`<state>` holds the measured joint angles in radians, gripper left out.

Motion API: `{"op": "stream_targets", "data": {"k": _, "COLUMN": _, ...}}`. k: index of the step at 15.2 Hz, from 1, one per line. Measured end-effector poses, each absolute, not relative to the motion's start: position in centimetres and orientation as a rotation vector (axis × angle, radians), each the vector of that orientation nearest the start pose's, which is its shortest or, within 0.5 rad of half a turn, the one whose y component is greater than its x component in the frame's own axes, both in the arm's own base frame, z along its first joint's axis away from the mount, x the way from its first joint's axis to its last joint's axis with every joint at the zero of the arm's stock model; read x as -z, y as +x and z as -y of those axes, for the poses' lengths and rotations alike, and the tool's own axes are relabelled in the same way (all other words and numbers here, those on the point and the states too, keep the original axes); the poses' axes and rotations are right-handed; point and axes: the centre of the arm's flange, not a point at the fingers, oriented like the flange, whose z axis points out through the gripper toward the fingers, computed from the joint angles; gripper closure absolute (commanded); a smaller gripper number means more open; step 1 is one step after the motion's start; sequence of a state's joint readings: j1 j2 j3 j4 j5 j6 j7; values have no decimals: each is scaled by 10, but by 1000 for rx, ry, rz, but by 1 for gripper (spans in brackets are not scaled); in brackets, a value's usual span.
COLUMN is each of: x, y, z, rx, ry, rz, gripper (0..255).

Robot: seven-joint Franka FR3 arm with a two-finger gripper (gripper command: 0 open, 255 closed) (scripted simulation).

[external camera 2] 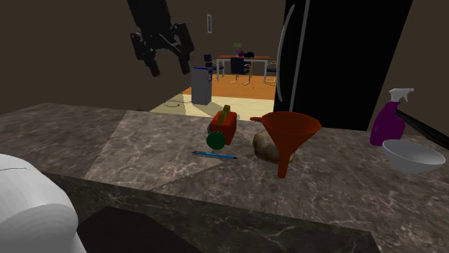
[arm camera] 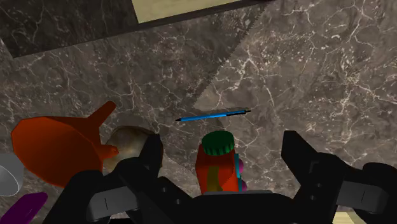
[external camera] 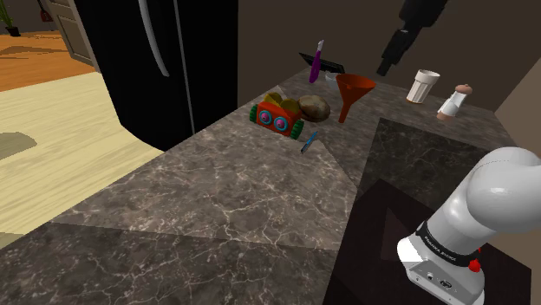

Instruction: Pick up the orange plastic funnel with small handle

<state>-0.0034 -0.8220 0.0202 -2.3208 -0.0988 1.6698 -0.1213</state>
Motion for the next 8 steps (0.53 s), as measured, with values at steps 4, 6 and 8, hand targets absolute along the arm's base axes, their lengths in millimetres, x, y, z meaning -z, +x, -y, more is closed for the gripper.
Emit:
{"op": "stream_targets", "data": {"k": 4, "x": -618, "y": 331, "z": 10, "rx": 249, "ry": -3284, "rz": 165, "gripper": 0}}
{"op": "stream_targets", "data": {"k": 6, "x": -607, "y": 351, "z": 19, "rx": 233, "ry": -3318, "rz": 116, "gripper": 0}}
{"op": "stream_targets", "data": {"k": 8, "x": -599, "y": 371, "z": 24, "rx": 216, "ry": -3352, "rz": 65, "gripper": 0}}
